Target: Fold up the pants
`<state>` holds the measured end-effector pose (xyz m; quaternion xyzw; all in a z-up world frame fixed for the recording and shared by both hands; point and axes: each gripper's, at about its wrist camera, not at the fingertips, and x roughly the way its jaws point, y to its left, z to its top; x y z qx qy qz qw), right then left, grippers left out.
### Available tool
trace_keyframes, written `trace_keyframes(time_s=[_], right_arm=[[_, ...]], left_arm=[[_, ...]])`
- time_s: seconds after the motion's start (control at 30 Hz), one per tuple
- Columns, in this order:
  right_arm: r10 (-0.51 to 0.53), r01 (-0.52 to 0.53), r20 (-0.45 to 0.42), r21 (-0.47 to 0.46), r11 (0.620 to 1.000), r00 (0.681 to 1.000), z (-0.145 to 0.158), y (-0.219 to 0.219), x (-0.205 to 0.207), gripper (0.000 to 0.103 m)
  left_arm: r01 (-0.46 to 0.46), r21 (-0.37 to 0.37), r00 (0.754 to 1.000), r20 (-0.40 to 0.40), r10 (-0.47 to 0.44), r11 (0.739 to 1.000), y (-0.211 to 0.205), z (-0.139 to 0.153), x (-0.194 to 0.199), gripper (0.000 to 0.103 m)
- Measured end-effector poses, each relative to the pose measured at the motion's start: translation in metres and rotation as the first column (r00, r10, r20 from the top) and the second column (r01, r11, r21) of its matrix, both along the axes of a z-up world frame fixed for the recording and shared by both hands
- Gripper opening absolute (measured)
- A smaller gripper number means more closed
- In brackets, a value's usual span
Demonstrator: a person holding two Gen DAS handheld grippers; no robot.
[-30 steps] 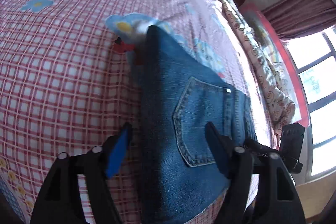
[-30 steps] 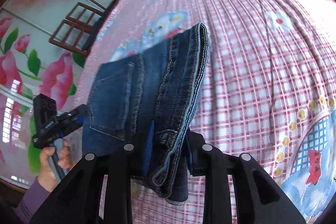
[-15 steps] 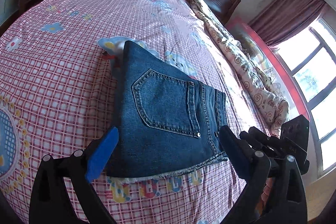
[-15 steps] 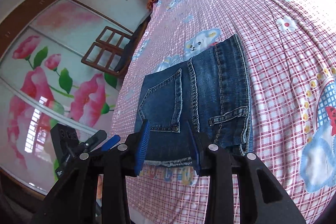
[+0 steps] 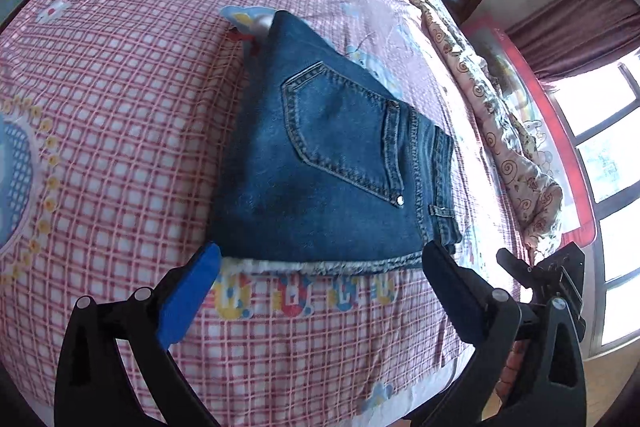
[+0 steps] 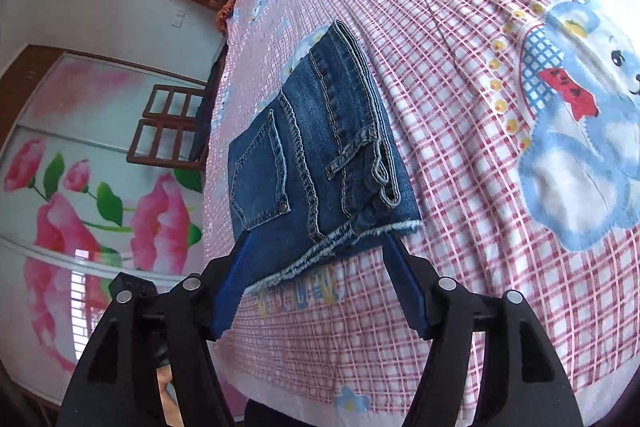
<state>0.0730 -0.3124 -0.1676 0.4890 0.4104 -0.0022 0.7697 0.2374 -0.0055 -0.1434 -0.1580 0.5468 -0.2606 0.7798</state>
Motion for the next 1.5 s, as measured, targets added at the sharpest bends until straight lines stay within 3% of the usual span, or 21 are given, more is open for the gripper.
trace_keyframes(time_s=[0.17,0.23,0.37,0.47,0.63,0.77,1.03,1.17,1.23,1.33,1.4,1.43,1.5], right_arm=[[0.001,-0.006,-0.092,-0.050,0.999,0.996,-0.003,0.015,-0.032,0.080],[0.020,-0.031,-0.116,-0.098,0.995,0.993,-0.001,0.025,-0.038,0.080],[0.074,-0.108,-0.156,-0.225,0.968,0.985,0.011,0.056,-0.040,0.080],[0.121,-0.163,-0.161,-0.275,0.948,0.979,0.016,0.074,-0.040,0.080],[0.139,-0.208,-0.195,-0.395,0.895,0.971,0.021,0.103,-0.045,0.080],[0.146,-0.241,-0.220,-0.502,0.831,0.964,0.024,0.116,-0.050,0.080],[0.188,-0.251,-0.168,-0.603,0.757,0.968,0.046,0.130,-0.037,0.080],[0.164,-0.139,-0.036,-0.720,0.680,0.986,0.077,0.140,-0.039,0.080],[0.150,-0.024,0.088,-0.785,0.619,0.985,0.097,0.149,-0.045,0.080],[0.154,0.124,0.237,-0.843,0.524,0.959,0.120,0.162,-0.056,0.080],[0.144,0.184,0.290,-0.847,0.499,0.946,0.128,0.165,-0.059,0.080],[0.147,0.215,0.329,-0.836,0.505,0.933,0.132,0.165,-0.062,0.080],[0.122,0.250,0.352,-0.832,0.496,0.928,0.136,0.164,-0.066,0.080]], left_arm=[[-0.107,0.153,0.993,-0.028,0.112,0.982,0.051,-0.014,-0.043,0.101],[-0.144,0.230,0.988,-0.021,0.153,0.962,0.065,-0.018,-0.057,0.101],[-0.187,0.345,0.982,0.090,0.166,0.920,0.063,-0.008,-0.082,0.101],[-0.168,0.401,0.978,0.184,0.101,0.900,0.043,0.004,-0.100,0.101],[-0.145,0.409,0.968,0.247,0.044,0.901,0.017,0.023,-0.120,0.101],[-0.175,0.448,0.944,0.329,0.021,0.877,0.002,0.042,-0.128,0.101],[-0.219,0.417,0.900,0.437,0.017,0.882,-0.005,0.074,-0.136,0.101],[-0.264,0.375,0.843,0.537,0.023,0.889,-0.008,0.087,-0.144,0.101],[-0.300,0.334,0.786,0.617,0.033,0.894,-0.009,0.095,-0.149,0.101],[-0.350,0.261,0.670,0.741,0.045,0.900,-0.013,0.106,-0.158,0.101],[-0.375,0.243,0.625,0.779,0.051,0.894,-0.018,0.111,-0.161,0.101],[-0.380,0.225,0.611,0.789,0.060,0.897,-0.019,0.114,-0.162,0.101],[-0.390,0.169,0.559,0.825,0.087,0.905,-0.017,0.118,-0.169,0.101]])
